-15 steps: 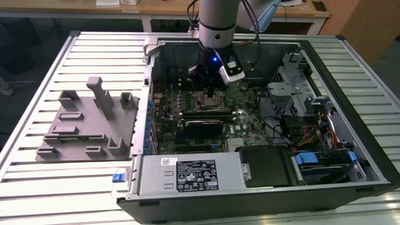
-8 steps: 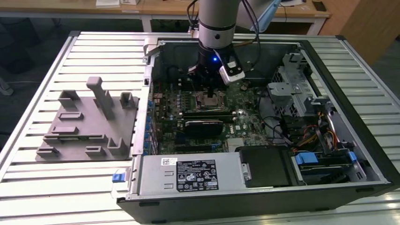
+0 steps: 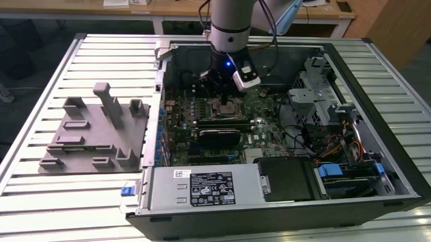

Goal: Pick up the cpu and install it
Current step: 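Close the cpu cover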

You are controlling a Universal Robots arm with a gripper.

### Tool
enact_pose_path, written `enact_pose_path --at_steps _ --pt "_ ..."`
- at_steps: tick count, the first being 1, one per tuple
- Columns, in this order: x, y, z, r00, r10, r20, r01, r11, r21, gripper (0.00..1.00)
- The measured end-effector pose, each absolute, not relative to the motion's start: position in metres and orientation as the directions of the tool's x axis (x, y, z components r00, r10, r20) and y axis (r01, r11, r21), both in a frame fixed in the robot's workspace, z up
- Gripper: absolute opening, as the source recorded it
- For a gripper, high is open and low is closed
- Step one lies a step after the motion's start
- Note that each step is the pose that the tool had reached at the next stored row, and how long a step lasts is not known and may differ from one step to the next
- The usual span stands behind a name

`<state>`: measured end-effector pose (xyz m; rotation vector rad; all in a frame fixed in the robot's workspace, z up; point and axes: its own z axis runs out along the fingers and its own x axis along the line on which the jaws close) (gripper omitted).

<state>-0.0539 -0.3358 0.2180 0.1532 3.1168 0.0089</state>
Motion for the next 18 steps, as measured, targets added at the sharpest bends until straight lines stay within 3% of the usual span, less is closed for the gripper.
enact_pose_path --at_steps 18 --pt "-0.069 -0.338 0.209 -0.996 0.09 -0.021 0.09 0.996 0.006 0.11"
